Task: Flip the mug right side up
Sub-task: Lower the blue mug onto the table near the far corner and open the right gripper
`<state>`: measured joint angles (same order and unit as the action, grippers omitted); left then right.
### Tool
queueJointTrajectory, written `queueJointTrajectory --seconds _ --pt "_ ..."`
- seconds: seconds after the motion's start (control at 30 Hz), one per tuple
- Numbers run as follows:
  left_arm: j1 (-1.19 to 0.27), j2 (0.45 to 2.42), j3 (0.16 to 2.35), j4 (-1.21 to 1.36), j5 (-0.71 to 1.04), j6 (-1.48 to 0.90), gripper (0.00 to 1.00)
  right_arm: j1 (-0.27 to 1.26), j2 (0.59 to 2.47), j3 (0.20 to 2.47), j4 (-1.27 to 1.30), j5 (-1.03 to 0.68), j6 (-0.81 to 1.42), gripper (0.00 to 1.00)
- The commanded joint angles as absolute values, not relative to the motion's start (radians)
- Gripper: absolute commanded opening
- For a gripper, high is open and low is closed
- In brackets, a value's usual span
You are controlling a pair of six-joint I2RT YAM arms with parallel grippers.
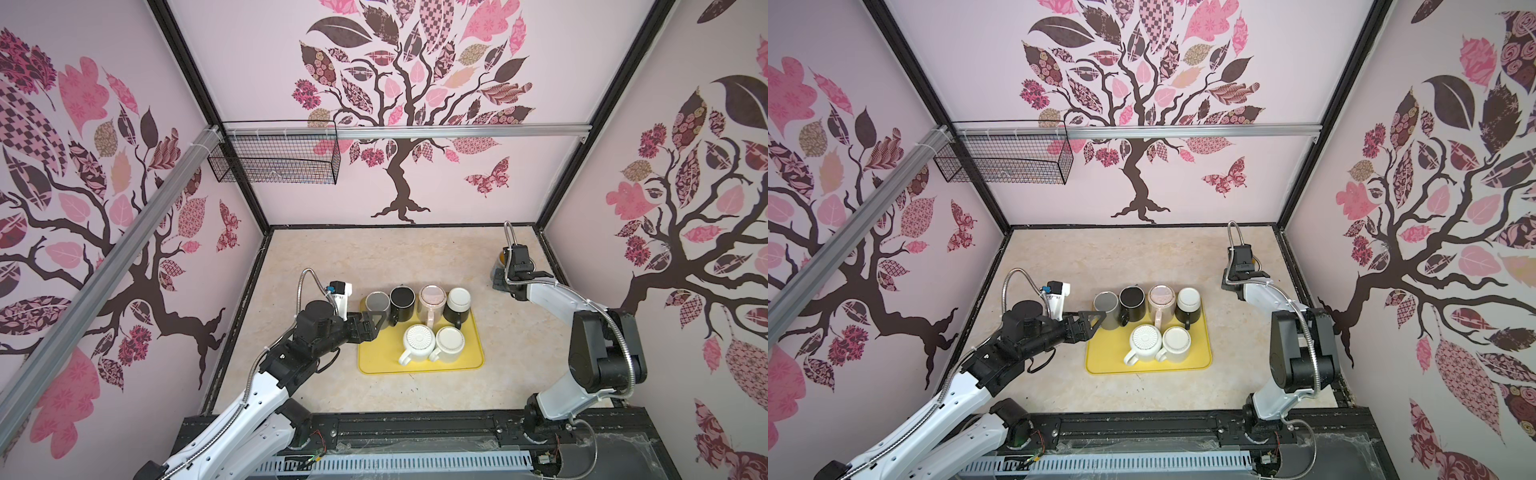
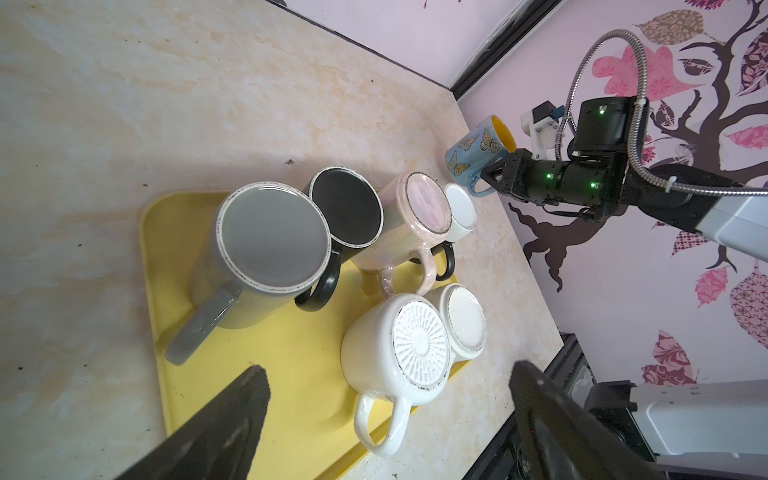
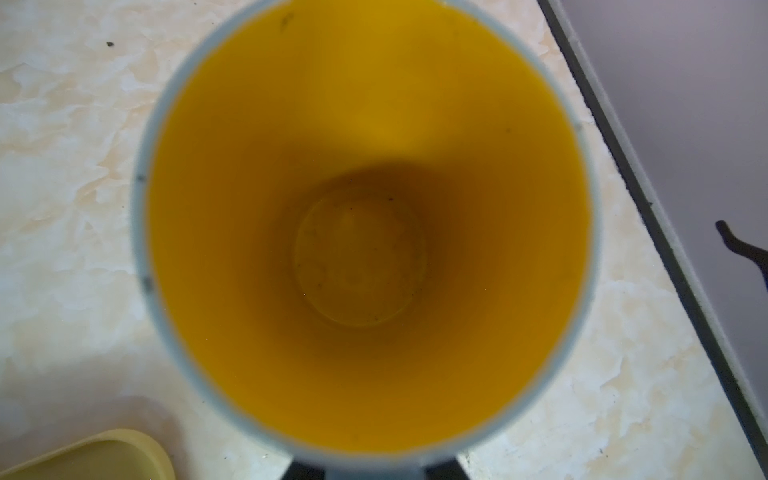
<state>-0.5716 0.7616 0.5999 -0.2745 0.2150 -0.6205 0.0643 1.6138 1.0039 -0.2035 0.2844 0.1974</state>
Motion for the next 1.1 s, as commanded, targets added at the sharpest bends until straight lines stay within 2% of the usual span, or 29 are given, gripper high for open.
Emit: queueJointTrajectory --seconds 0.0,0.6,1.07 --pt "-0.568 0.752 0.587 -0.247 0.220 -0.602 0.94 0.069 1.613 1.031 -0.058 0.342 0.180 0.00" --pt "-0.569 0.754 0.568 -0.242 0.219 -0.591 0.93 0.071 1.679 1.003 0.038 0.268 0.168 0.00" --pt "-0.568 0.739 0.548 -0.247 0.202 -0.596 0.93 0.098 1.737 1.031 -0.015 0.283 0.192 0.43"
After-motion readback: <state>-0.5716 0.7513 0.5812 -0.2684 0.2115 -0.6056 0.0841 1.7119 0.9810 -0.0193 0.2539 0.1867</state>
